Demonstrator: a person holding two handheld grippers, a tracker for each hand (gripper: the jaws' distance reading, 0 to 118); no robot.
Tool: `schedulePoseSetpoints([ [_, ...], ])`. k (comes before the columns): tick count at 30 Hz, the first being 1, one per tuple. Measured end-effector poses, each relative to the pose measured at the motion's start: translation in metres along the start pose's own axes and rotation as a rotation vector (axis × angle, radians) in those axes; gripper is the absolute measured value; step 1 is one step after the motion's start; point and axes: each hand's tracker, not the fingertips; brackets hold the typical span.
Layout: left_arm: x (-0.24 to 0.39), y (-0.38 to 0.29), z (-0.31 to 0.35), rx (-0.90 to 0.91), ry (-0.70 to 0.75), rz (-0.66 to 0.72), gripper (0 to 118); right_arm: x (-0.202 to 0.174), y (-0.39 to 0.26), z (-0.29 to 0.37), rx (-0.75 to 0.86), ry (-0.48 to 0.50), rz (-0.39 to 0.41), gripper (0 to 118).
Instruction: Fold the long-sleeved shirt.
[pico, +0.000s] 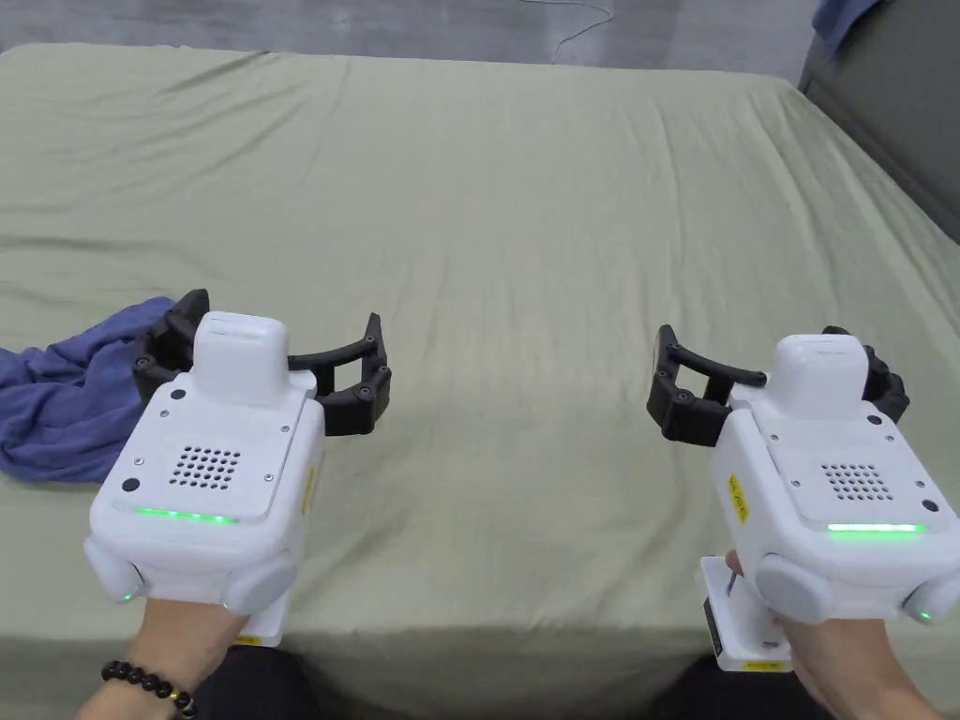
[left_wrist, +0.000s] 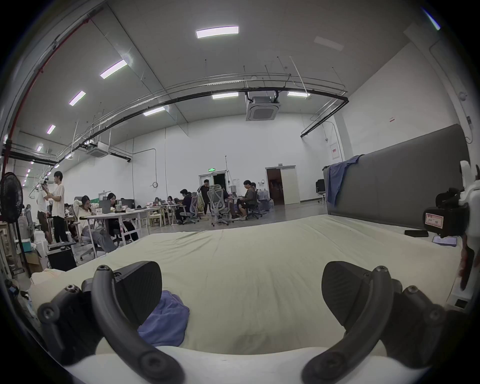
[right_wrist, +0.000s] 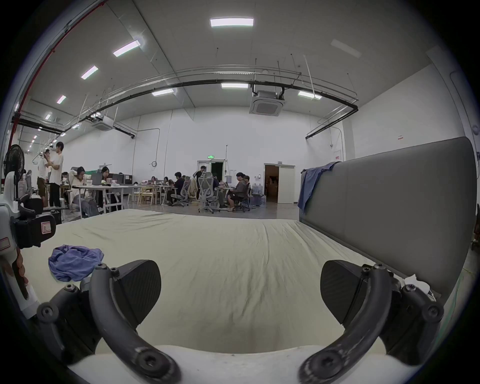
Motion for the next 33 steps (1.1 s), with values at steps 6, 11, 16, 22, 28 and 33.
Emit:
schedulePoseSetpoints([
  [6,0.001,0.001,0.000,0.000,-0.004,-0.004,118,0.000,0.001,0.001,0.003,-0.002,0.006,118],
  [11,0.001,0.001,0.001,0.003,0.000,-0.008,118,0.000,0.001,0.001,0.007,-0.002,0.002,118],
  [16,-0.001,0.001,0.001,0.005,-0.001,-0.001,118,0.001,0.001,0.001,0.006,-0.007,-0.002,118],
  [22,-0.002,0.002,0.003,0.025,-0.008,-0.011,118,0.002,0.002,0.001,0.006,-0.017,0.000,118],
  [28,0.000,0.005,0.007,0.049,0.011,-0.036,118,0.003,0.010,0.006,-0.015,0.000,-0.002,118],
  [33,-0.001,0.006,0.007,0.036,0.015,-0.013,118,0.002,0.011,0.008,0.000,-0.021,0.021,118],
])
